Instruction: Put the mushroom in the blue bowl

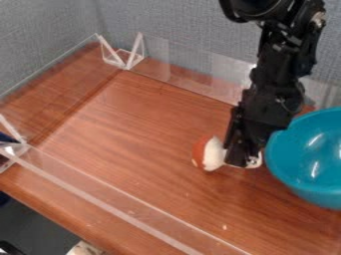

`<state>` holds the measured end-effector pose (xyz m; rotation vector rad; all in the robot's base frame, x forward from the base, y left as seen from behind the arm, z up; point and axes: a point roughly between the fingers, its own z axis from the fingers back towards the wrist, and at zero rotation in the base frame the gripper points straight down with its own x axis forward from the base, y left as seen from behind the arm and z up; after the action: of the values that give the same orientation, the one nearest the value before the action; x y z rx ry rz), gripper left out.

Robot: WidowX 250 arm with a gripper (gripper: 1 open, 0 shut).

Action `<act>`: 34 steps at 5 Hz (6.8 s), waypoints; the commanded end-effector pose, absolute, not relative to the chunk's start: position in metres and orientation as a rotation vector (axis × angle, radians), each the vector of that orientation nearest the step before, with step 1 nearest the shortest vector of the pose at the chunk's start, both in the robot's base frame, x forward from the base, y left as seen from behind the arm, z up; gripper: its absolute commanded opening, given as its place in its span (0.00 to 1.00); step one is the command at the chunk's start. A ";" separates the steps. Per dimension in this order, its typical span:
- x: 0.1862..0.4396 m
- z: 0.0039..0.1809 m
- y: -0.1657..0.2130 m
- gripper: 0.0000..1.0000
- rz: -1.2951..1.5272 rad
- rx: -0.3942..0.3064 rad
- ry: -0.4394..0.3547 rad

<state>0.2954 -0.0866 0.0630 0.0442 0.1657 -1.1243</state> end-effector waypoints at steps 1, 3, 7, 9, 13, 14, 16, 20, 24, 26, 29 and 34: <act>0.298 0.091 -0.084 0.00 -1.116 0.070 0.079; 0.292 0.094 -0.081 0.00 -1.122 0.078 0.079; 0.284 0.096 -0.072 0.00 -1.134 0.091 0.096; 0.280 0.097 -0.068 0.00 -1.135 0.096 0.106; 0.279 0.121 -0.066 0.00 -1.131 0.126 0.108; 0.285 0.126 -0.069 0.00 -1.150 0.135 0.098; 0.312 0.134 -0.078 0.00 -1.207 0.158 0.092; 0.331 0.132 -0.084 0.00 -1.268 0.174 0.050; 0.336 0.136 -0.083 0.00 -1.309 0.195 0.014; 0.338 0.138 -0.080 0.00 -1.333 0.206 -0.003; 0.339 0.137 -0.073 0.00 -1.385 0.216 -0.026; 0.363 0.096 -0.139 1.00 -1.737 0.232 -0.117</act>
<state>0.3596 -0.1367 0.0772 0.2012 -0.0610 -1.7388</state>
